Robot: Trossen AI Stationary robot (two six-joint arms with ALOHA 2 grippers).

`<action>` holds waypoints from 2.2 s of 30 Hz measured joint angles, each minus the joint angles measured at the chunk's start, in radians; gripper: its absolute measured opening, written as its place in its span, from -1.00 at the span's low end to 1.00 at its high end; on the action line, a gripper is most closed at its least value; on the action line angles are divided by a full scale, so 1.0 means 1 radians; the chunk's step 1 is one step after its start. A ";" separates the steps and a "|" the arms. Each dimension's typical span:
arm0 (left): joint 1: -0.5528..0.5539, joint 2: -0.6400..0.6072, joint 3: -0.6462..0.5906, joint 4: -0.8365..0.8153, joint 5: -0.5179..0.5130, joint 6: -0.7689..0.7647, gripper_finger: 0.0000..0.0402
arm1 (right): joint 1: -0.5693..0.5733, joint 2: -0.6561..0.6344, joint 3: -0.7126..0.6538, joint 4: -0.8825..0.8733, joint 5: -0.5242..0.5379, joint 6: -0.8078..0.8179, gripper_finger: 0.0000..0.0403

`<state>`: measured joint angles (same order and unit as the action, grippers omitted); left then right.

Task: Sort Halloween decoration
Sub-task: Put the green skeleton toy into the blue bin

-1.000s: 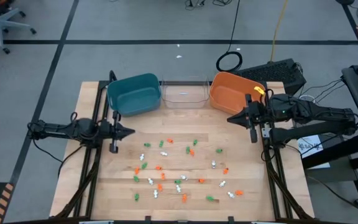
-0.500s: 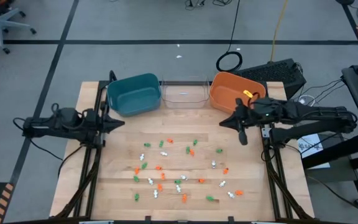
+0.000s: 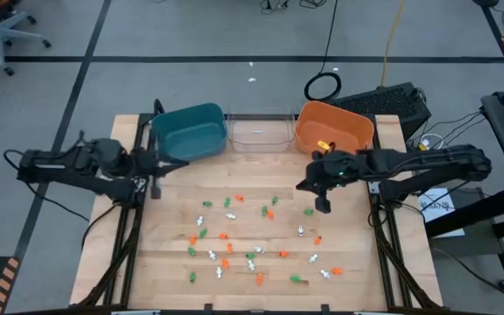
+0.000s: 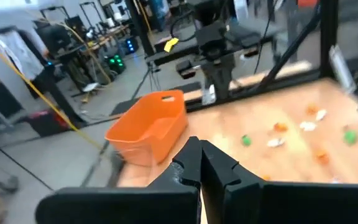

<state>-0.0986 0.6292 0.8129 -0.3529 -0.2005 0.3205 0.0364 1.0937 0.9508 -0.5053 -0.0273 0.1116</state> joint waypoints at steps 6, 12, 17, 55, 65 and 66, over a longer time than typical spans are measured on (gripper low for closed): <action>0.000 0.135 -0.007 0.001 0.006 -0.072 -1.00 | 0.031 0.105 0.000 0.010 0.004 0.000 -1.00; -0.003 0.261 -0.008 0.003 0.010 -0.215 -1.00 | 0.045 0.210 0.000 0.026 0.004 0.001 -1.00; -0.035 0.362 -0.008 0.005 0.014 -0.238 -1.00 | 0.047 0.275 0.000 -0.014 0.005 0.011 -0.95; -0.152 0.727 -0.008 0.338 0.014 -0.290 -1.00 | 0.241 0.455 -0.002 -0.277 0.211 0.095 -0.15; -0.153 0.727 -0.008 0.337 0.013 -0.289 -1.00 | 0.206 0.453 -0.179 -0.102 0.153 0.098 -0.16; -0.153 0.727 -0.008 0.337 0.013 -0.289 -1.00 | 0.203 0.453 -0.194 -0.081 0.149 0.103 -0.17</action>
<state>-0.2512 1.3560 0.8051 -0.0157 -0.1873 0.0315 0.2395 1.5462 0.7567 -0.5867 0.1219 0.2144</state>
